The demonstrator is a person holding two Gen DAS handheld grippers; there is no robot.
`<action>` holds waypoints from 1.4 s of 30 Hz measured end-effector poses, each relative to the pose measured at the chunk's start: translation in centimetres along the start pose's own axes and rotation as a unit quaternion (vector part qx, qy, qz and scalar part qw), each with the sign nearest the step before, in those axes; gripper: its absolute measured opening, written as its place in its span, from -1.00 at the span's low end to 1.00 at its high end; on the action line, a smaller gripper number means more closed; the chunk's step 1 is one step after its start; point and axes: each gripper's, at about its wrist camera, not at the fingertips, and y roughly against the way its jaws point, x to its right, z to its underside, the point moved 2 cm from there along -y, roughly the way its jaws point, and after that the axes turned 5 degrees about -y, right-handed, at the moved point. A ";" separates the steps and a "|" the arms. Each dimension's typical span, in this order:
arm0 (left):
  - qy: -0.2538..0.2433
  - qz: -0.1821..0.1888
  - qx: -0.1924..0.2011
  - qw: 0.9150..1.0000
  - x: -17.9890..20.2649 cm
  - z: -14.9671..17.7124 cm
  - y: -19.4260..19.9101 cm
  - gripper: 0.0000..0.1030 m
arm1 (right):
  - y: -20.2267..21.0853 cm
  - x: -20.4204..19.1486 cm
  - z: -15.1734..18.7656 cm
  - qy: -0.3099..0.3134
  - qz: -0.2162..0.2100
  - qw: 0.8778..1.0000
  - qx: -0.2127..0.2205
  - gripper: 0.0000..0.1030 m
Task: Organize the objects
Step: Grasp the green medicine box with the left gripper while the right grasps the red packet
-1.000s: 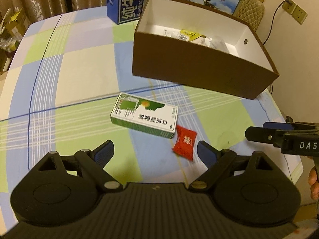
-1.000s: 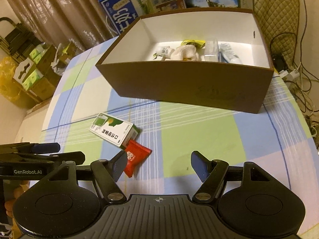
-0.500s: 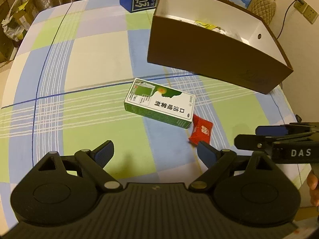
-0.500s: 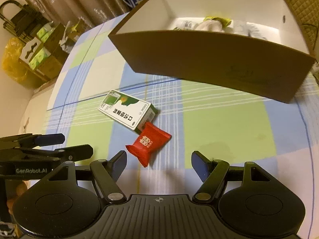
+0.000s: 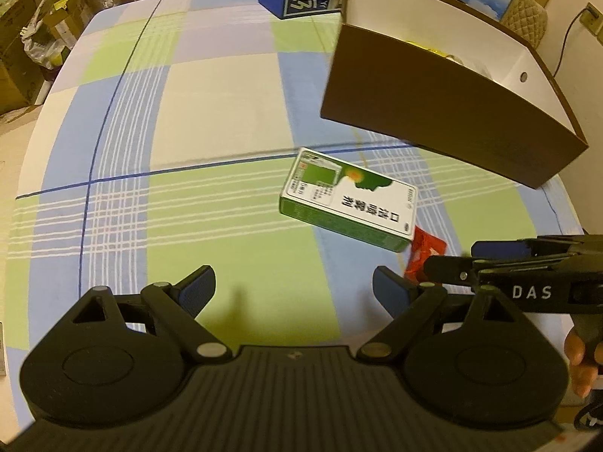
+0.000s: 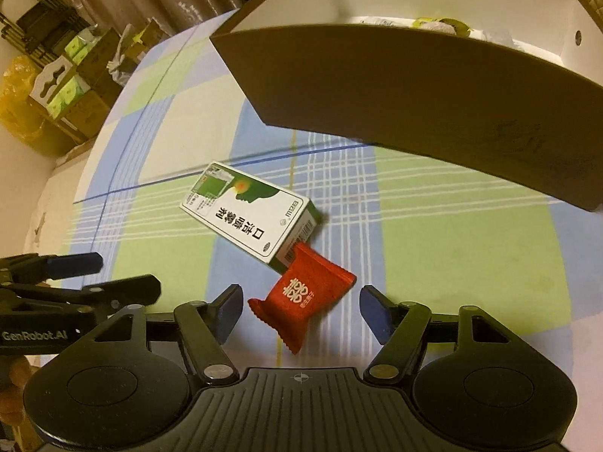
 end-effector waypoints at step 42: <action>0.028 -0.051 -0.011 0.998 4.3 -7.7 -8.1 0.84 | 5.3 14.0 0.7 -0.124 0.091 0.987 0.049 -0.44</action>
